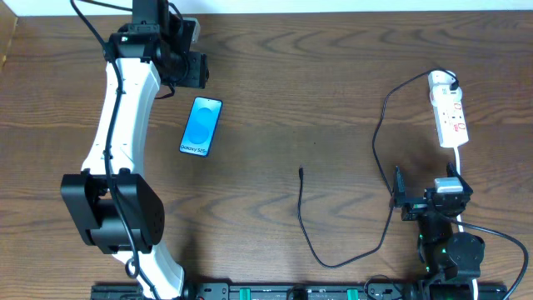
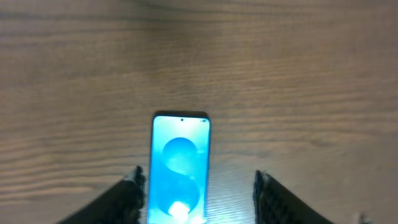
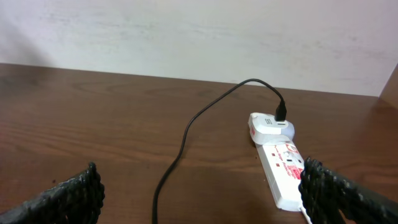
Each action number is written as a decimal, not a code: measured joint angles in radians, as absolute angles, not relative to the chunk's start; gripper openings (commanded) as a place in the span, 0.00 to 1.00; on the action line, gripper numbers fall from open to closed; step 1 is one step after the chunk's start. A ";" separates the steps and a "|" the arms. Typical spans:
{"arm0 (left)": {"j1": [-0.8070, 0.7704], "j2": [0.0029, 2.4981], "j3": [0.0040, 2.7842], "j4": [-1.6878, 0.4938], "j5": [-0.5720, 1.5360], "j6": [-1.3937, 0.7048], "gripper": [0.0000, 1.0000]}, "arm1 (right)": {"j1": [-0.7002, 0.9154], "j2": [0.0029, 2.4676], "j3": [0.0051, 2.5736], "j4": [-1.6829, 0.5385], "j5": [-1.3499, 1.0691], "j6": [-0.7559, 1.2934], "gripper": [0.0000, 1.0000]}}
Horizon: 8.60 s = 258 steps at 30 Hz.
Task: Plug charger to phone and switch on socket
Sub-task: 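Move the left gripper over the blue phone and lower toward it, then close the left gripper on the phone's long edges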
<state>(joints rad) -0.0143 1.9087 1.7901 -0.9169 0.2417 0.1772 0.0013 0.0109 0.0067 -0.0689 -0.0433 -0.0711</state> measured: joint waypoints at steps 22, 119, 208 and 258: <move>-0.014 2.063 1.777 -0.935 0.242 0.178 0.98 | 0.001 0.011 0.007 -0.069 -0.043 -0.071 0.99; -0.034 2.186 1.598 -0.860 0.075 0.245 0.98 | 0.001 0.011 0.007 -0.069 -0.043 -0.071 0.99; -0.057 2.177 1.579 -0.866 0.061 0.293 0.81 | 0.001 0.011 0.007 -0.069 -0.043 -0.071 0.99; -0.060 2.175 1.579 -0.866 0.060 0.294 0.08 | 0.001 0.011 0.007 -0.069 -0.043 -0.071 0.99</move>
